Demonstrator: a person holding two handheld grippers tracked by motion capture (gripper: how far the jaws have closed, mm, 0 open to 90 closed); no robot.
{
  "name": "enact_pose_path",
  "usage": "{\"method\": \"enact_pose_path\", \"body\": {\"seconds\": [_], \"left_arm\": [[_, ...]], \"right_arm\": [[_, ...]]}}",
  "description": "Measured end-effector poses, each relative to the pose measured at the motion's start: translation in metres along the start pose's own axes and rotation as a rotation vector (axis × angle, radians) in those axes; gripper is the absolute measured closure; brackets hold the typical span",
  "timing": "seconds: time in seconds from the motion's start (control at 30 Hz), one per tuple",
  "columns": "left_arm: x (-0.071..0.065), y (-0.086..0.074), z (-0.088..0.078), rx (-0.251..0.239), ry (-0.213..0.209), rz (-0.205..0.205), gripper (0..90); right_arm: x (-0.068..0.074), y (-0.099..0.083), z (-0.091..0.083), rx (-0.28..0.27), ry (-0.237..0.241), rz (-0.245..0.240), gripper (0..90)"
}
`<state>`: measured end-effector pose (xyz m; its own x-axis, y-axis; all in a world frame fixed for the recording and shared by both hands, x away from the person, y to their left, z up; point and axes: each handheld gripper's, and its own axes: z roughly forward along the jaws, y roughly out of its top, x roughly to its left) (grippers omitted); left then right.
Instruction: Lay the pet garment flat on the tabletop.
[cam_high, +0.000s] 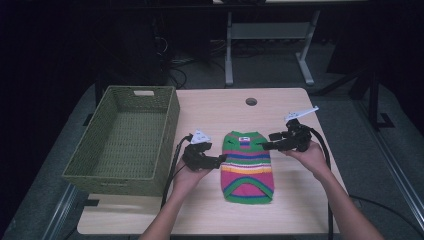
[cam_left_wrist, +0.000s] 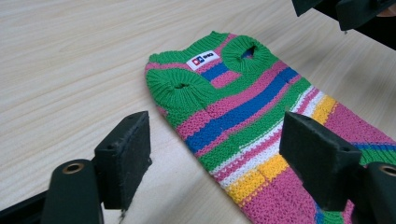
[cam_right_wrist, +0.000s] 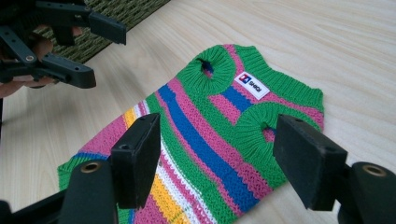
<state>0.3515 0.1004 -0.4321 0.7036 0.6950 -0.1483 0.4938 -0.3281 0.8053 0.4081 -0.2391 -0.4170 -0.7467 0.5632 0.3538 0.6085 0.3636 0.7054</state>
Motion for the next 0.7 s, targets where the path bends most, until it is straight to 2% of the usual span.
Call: {"method": "enact_pose_path", "body": {"seconds": [0.4,0.7], "left_arm": [[-0.0016,-0.0034,-0.0041,0.006,-0.009,-0.006,20.2],[-0.0052,-0.0036,-0.0071,0.013,-0.016,0.012,20.2]], "right_arm": [[0.0066,-0.0046,-0.0024,0.015,0.008,-0.015,28.3],[0.0071,-0.0104,-0.0061,0.007,0.0,-0.023,28.1]]}}
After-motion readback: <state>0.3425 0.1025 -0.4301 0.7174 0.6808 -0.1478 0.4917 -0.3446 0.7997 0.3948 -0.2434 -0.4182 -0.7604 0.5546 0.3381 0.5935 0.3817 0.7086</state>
